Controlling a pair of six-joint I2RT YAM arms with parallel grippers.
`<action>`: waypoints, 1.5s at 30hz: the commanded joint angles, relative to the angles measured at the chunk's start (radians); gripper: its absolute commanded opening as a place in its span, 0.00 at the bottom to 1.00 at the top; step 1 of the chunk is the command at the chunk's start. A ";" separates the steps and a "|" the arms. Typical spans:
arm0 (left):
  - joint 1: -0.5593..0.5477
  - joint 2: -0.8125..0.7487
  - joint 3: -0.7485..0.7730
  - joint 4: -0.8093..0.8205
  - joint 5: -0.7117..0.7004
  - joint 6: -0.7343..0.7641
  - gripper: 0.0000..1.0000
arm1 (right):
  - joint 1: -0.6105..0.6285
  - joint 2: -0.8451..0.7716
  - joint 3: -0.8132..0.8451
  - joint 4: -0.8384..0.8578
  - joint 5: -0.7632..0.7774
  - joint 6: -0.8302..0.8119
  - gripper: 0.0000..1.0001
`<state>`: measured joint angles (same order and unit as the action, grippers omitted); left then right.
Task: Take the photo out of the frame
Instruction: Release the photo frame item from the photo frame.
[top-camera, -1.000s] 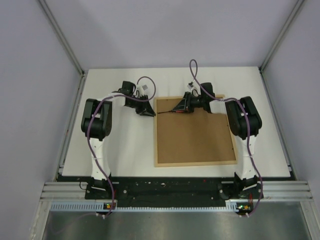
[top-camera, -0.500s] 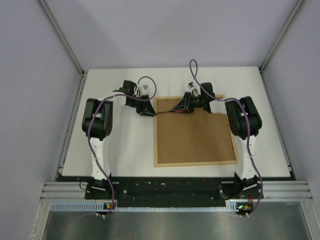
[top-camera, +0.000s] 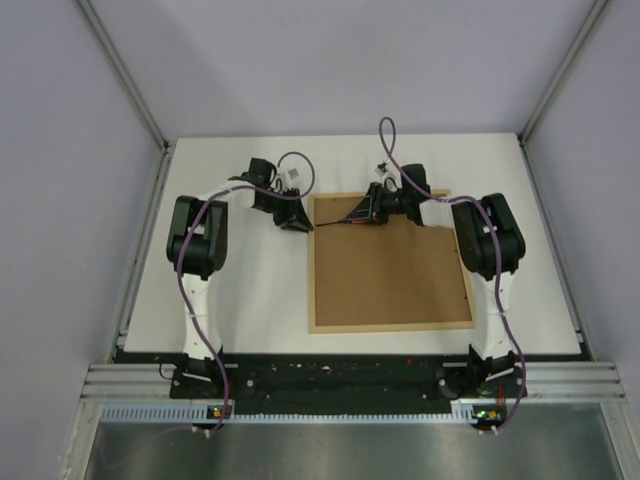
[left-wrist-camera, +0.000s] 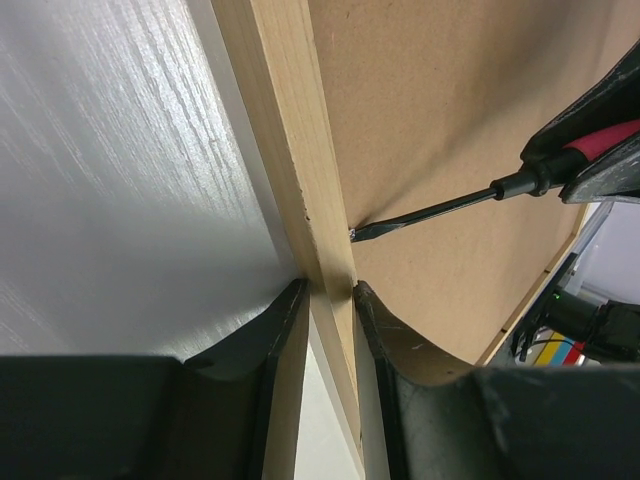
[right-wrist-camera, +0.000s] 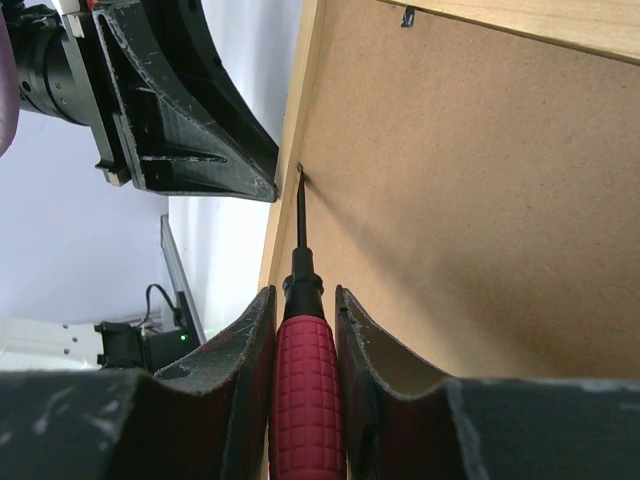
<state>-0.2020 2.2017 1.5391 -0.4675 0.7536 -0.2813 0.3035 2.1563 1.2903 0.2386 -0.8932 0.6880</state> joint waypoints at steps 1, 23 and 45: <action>-0.022 0.050 0.010 -0.010 -0.091 0.040 0.31 | 0.011 -0.072 0.006 0.018 0.014 -0.041 0.00; -0.051 0.053 0.018 -0.034 -0.106 0.059 0.24 | 0.086 -0.030 0.161 -0.099 0.063 -0.085 0.00; -0.082 0.053 0.021 -0.033 -0.105 0.051 0.19 | 0.302 -0.003 0.490 -0.410 0.211 -0.150 0.00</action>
<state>-0.2192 2.2044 1.5665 -0.5205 0.7101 -0.2626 0.4648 2.1387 1.6802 -0.1917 -0.5285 0.4557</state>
